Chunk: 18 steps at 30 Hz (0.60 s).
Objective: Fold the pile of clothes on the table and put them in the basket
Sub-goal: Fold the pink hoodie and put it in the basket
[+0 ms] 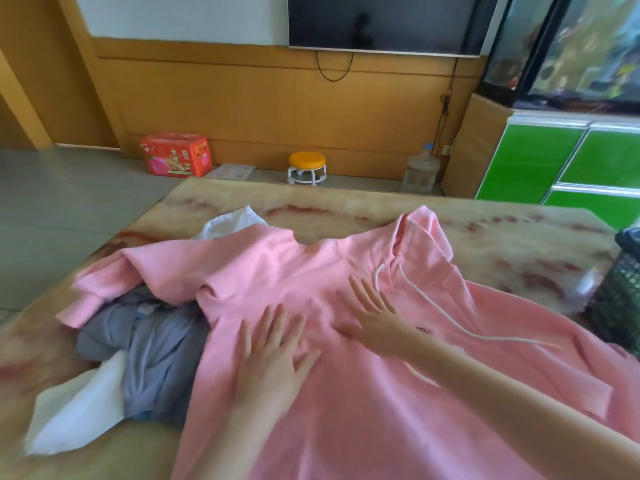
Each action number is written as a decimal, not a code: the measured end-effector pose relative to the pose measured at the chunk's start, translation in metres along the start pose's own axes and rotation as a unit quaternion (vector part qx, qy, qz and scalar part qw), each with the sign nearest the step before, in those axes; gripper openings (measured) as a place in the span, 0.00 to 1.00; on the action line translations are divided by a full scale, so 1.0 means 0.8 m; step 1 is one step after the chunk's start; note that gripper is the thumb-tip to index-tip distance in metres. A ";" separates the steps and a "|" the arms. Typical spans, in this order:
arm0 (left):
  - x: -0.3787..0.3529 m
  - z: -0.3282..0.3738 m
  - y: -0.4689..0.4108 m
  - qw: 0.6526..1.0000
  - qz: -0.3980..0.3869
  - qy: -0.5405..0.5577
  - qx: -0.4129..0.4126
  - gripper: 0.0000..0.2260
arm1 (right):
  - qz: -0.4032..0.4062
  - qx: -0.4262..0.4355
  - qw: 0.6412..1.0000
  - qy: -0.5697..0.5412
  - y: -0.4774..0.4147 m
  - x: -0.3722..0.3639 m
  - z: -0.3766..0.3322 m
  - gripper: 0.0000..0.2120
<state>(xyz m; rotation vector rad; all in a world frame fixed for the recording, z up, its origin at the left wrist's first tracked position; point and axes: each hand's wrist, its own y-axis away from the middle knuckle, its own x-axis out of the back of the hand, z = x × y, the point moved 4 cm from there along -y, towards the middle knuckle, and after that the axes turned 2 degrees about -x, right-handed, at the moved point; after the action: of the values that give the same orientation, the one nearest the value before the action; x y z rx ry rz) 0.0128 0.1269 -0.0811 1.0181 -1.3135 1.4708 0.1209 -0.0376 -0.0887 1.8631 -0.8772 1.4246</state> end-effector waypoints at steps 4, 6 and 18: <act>-0.021 -0.003 0.004 0.999 0.004 -0.049 -0.020 0.25 | -0.016 -0.079 0.997 -0.003 0.027 -0.013 0.058 0.39; -0.012 0.006 -0.003 0.999 -0.004 -0.044 -0.019 0.30 | 0.012 -0.092 0.994 -0.060 0.030 -0.001 0.071 0.30; -0.025 0.148 -0.019 0.976 -0.181 0.108 -0.055 0.46 | 0.122 -0.349 0.927 -0.056 0.104 0.078 0.259 0.10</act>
<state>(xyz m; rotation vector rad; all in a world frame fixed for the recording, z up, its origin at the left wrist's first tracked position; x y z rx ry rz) 0.0351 0.0077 -0.0846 0.9373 -0.9823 1.1803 0.1809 -0.2603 -0.0664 1.3222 -1.4830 0.9473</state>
